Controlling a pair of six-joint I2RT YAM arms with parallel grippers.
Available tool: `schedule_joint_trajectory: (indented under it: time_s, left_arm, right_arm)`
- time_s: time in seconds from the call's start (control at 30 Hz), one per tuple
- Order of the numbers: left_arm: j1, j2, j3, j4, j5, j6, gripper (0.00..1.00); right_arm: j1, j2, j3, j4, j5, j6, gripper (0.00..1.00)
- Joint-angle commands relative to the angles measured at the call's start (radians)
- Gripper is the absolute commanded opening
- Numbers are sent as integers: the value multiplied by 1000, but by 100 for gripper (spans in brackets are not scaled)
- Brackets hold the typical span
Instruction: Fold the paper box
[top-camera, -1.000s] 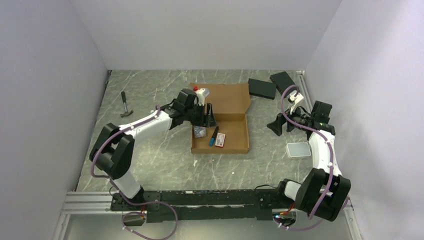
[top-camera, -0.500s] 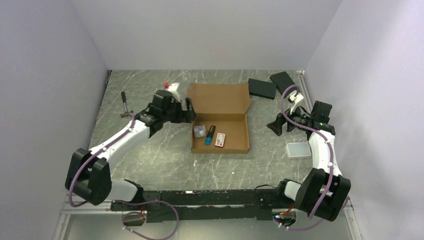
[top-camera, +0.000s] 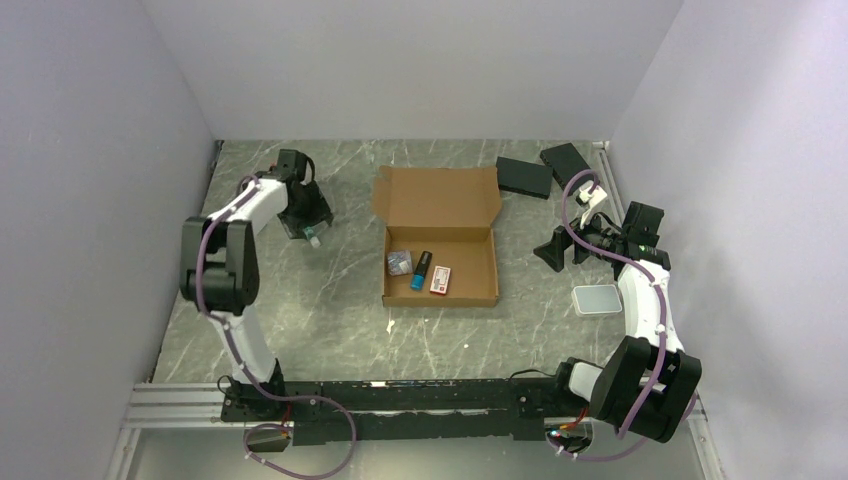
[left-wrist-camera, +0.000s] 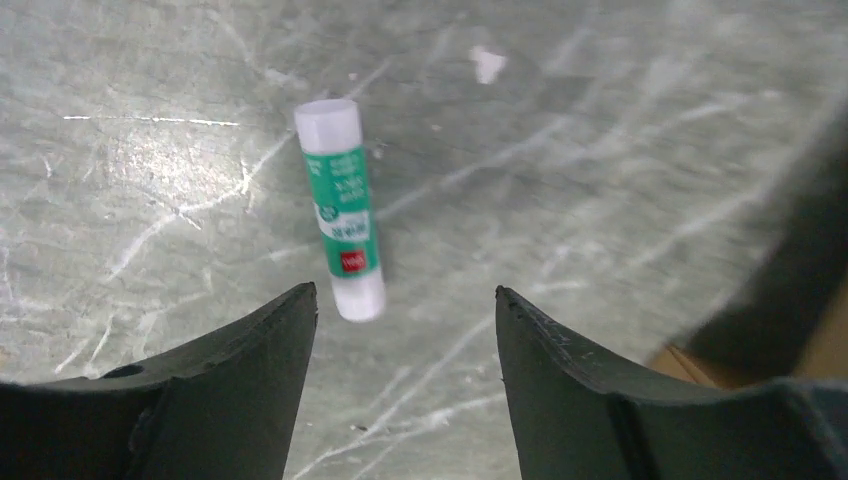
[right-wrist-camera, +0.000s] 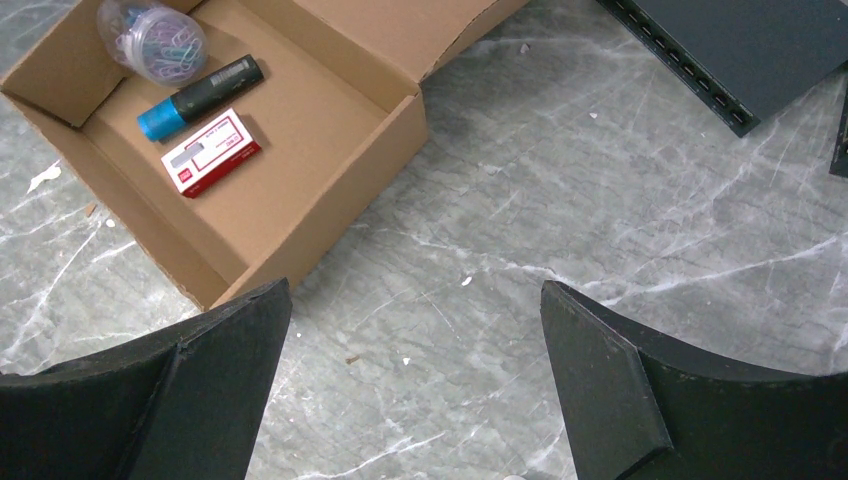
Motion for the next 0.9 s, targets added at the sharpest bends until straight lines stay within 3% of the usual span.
schedule_joint_trajectory:
  time_s: [0.0, 0.57, 0.77, 0.87]
  left_arm:
    - [2, 123, 118, -228, -80, -22, 69]
    - [15, 206, 146, -165, -82, -9, 55]
    - [23, 211, 169, -163, -80, 9, 41]
    - [25, 192, 158, -157, -84, 23, 29]
  right_arm:
    - [4, -18, 17, 5, -42, -24, 100]
    - [6, -12, 19, 2, -41, -29, 100]
    - [6, -16, 19, -2, -42, -30, 100]
    - [7, -20, 19, -2, -44, -30, 100]
